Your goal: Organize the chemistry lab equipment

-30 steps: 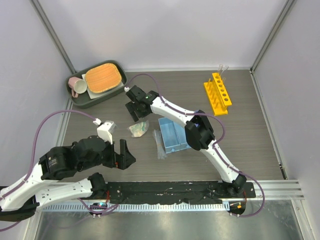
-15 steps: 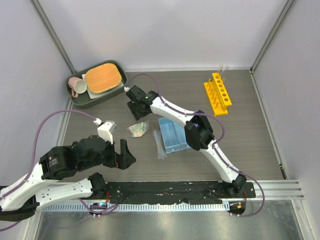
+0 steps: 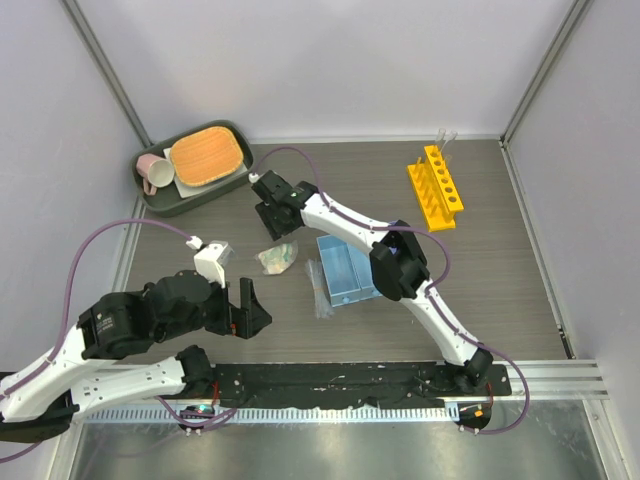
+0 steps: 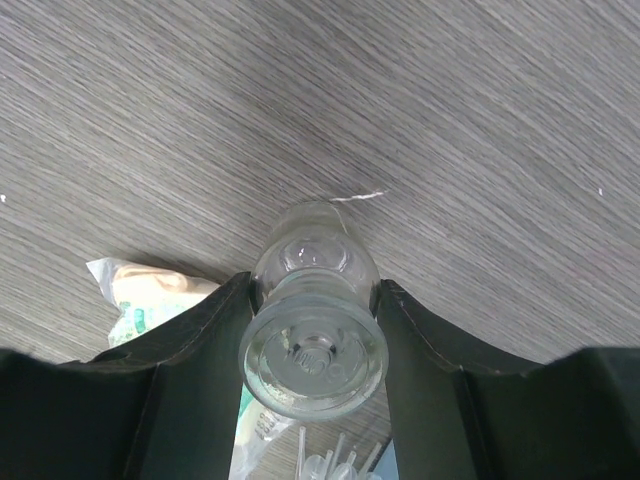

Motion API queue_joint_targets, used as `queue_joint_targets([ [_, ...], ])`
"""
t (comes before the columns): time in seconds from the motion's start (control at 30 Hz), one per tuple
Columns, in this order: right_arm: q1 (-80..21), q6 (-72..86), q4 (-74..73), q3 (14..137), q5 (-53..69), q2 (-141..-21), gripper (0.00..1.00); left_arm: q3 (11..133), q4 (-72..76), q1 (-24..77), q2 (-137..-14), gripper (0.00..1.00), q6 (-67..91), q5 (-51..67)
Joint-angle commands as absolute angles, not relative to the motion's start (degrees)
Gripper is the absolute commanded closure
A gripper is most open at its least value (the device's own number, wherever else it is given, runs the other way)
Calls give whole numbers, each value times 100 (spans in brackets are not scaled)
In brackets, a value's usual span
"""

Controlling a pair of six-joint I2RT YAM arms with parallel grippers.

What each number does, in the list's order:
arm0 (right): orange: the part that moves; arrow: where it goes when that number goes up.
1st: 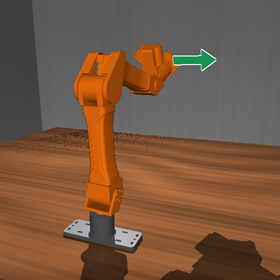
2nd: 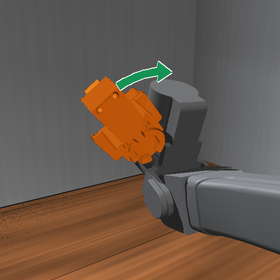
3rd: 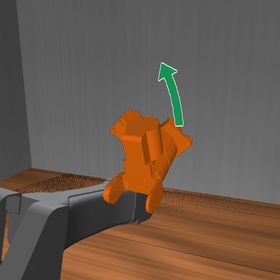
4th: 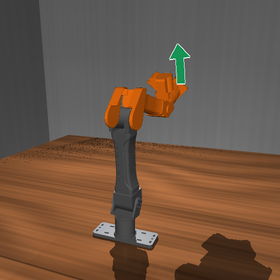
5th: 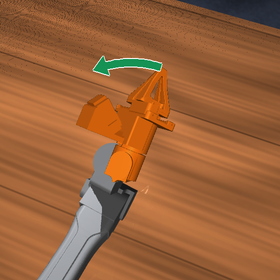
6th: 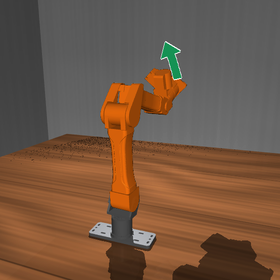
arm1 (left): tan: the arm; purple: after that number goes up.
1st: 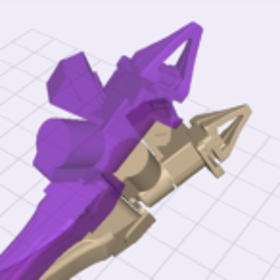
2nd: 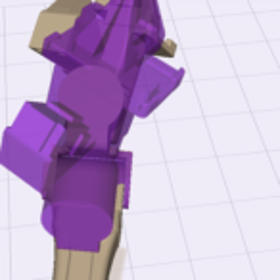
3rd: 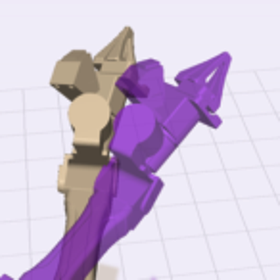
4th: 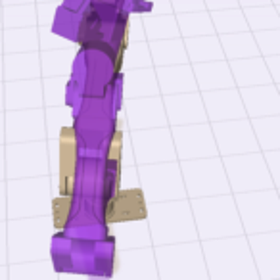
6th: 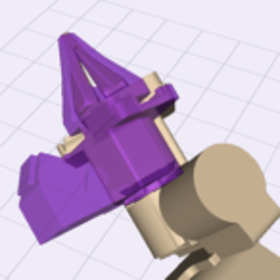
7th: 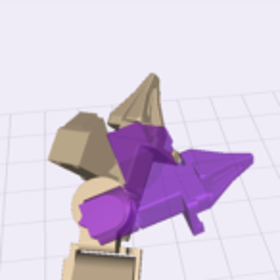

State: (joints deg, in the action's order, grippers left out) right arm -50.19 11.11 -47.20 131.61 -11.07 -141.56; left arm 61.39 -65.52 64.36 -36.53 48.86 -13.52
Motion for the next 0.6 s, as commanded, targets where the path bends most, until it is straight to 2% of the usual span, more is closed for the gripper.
queue_joint_targets([
  [0.0, -5045, 1107, -4676, 13079, -1467, -13185, 67, 6267, -6513, 6407, -3656, 0, 4834, -1459],
  [0.3, -5045, 1002, -4746, 12165, -1810, -12112, 68, 6319, -6478, 6407, -3683, 0, 4790, -1424],
  [0.57, -4729, 1125, -4667, 10724, -2092, -10778, 68, 6275, -6372, 6407, -3700, 0, 4772, -1318],
])
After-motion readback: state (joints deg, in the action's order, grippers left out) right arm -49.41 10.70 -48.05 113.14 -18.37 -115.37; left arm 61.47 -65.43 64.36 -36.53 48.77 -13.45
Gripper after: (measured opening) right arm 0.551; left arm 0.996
